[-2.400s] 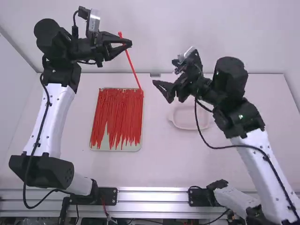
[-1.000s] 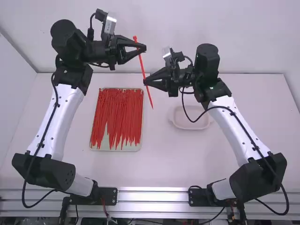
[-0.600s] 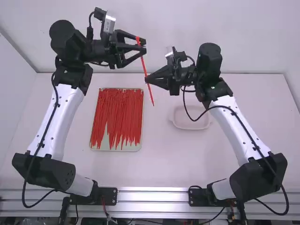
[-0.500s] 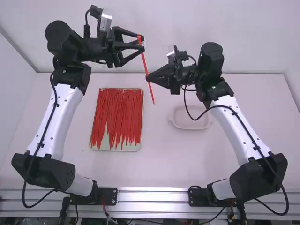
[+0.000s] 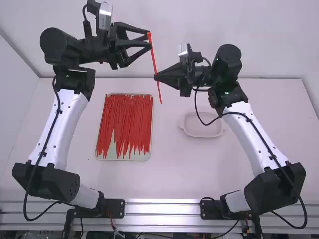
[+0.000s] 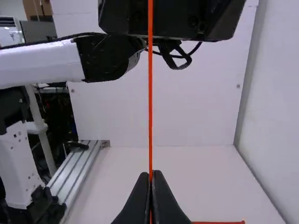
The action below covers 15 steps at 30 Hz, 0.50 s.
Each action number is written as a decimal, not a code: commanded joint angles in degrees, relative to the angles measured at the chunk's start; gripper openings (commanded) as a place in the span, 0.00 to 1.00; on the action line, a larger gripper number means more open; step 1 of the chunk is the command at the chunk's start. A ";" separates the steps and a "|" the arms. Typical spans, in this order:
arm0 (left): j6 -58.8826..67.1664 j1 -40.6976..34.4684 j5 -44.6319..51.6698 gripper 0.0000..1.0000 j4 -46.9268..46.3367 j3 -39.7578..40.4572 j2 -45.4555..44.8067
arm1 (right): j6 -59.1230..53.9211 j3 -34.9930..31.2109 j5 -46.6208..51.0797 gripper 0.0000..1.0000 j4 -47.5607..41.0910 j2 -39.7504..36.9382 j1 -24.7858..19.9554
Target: Fasten the cable tie
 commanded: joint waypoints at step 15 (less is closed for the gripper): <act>-1.22 0.17 -1.77 0.21 0.61 0.72 0.28 | 3.41 1.18 4.13 0.00 1.97 0.11 1.44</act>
